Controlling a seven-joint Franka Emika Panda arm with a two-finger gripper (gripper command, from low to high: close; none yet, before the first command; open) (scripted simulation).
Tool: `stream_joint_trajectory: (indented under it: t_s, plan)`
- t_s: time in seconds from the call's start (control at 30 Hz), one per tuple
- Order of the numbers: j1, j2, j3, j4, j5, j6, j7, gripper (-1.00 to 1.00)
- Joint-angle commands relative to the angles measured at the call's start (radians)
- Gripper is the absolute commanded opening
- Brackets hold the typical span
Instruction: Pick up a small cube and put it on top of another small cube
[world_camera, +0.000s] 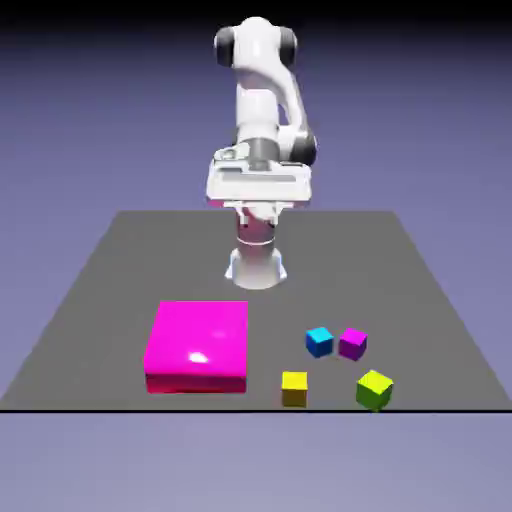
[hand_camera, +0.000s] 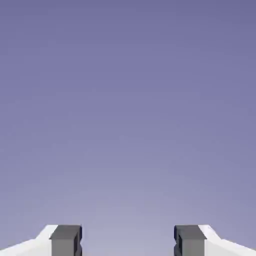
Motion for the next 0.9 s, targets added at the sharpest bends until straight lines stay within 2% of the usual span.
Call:
stream_joint_trajectory:
  t_s: [0.0,0.87]
  plan:
    - [-0.013,0.036,0.023,0.023,-0.009,-0.02,0.035,0.0]
    - [-0.359,0.979,0.629,0.622,-0.249,-0.546,0.944,0.0]
